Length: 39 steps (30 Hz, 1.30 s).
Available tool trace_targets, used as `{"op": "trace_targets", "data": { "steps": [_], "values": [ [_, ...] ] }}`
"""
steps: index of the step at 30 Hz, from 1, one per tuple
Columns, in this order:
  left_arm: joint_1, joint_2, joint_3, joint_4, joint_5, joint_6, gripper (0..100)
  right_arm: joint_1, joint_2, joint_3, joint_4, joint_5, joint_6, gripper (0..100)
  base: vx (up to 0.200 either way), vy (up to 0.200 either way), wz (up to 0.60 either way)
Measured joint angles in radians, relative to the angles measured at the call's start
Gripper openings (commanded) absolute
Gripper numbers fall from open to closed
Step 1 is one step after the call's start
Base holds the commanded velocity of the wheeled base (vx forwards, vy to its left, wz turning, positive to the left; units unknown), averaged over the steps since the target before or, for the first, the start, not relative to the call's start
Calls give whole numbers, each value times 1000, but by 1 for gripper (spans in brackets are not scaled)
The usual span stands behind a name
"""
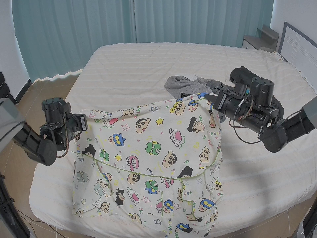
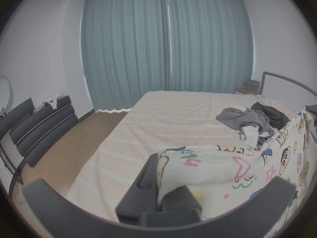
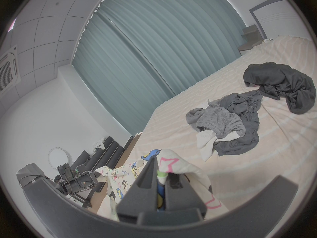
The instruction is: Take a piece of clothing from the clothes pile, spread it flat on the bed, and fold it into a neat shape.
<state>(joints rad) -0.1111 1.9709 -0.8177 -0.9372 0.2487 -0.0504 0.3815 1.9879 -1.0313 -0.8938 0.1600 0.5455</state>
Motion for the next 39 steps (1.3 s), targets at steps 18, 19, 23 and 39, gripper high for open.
{"op": "trace_targets", "data": {
  "steps": [18,19,23,39],
  "values": [
    [7,379,-368,-4,108,-87,100,-39,357,-328,33,-53,62,100,0,0,0],
    [7,391,-381,-4,116,-89,100,-40,368,-350,37,-53,91,100,0,0,0],
    [12,428,-428,-7,147,-92,100,-48,395,-421,62,-57,220,100,0,0,0],
    [88,458,-483,-106,158,-78,100,-134,310,-234,125,-1,312,100,0,0,0]
  ]
}}
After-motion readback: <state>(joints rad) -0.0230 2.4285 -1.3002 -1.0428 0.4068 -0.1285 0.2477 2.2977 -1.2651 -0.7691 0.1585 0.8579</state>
